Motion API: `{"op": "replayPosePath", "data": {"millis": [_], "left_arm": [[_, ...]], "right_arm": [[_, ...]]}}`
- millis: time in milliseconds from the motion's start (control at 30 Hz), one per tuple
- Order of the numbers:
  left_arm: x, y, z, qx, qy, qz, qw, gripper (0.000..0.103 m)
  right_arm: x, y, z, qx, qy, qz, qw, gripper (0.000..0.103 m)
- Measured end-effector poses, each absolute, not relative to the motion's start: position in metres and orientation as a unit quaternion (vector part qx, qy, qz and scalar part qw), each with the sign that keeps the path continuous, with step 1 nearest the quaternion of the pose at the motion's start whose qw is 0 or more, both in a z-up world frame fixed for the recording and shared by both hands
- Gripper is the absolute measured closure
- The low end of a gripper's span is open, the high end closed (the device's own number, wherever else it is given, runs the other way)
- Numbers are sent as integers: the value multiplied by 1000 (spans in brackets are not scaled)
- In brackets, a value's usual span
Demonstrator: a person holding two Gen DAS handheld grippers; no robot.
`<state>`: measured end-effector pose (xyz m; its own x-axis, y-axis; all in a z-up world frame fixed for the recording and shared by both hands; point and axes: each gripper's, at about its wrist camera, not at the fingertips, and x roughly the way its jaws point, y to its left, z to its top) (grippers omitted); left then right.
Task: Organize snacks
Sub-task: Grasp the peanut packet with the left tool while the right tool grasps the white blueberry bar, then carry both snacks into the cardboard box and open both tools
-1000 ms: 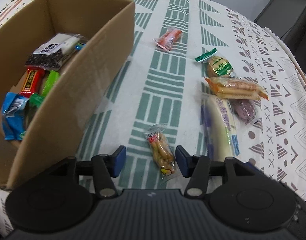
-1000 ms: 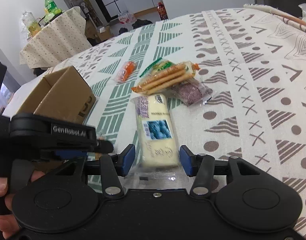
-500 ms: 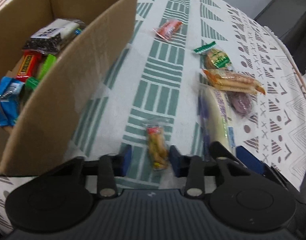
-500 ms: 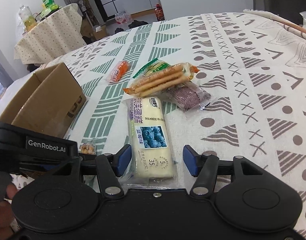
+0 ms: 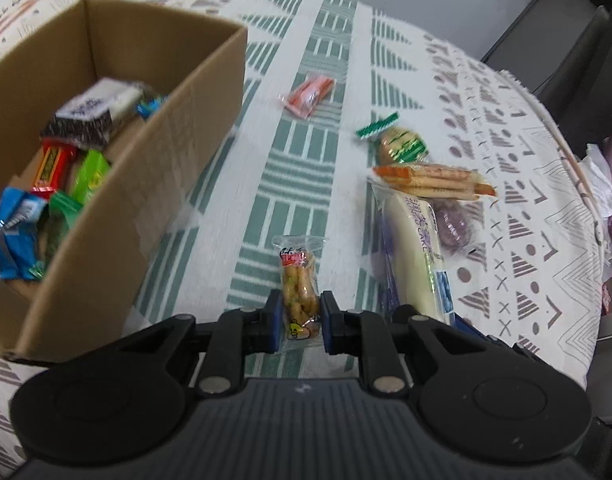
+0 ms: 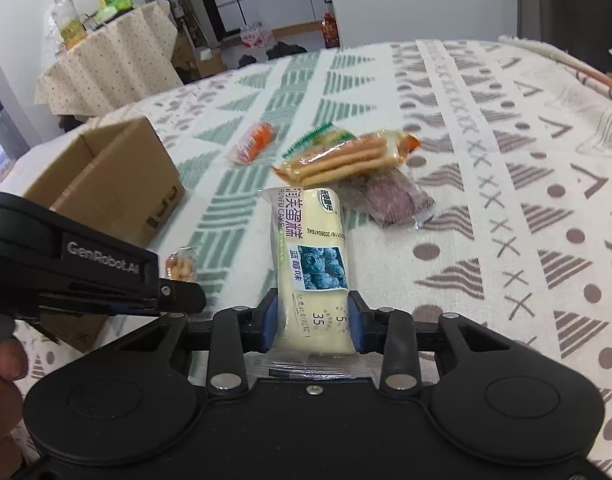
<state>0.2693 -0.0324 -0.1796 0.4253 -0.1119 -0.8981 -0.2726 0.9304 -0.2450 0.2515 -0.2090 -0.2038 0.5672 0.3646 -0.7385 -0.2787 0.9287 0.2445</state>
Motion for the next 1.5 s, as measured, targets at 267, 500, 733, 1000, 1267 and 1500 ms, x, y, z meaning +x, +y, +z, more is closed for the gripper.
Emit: {"op": "replayPosePath", "data": {"millis": [267, 500, 733, 1000, 1267, 1500], "left_arm": [[258, -25, -149, -179, 490, 28, 852, 85], [245, -8, -131, -198, 467, 23, 862, 85], [237, 11, -106, -209, 432, 35, 877, 85], [237, 35, -87, -206, 406, 59, 889, 84], [238, 68, -76, -230, 390, 69, 889, 85], [239, 97, -74, -258, 385, 80, 883, 84]], "right_arm": [[240, -211, -180, 98, 416, 166, 888, 69], [231, -207, -158, 112, 398, 163, 896, 69], [227, -201, -136, 120, 381, 162, 902, 69], [225, -188, -110, 123, 361, 161, 910, 69], [230, -168, -93, 121, 350, 167, 914, 69], [234, -143, -87, 122, 349, 182, 911, 69]]}}
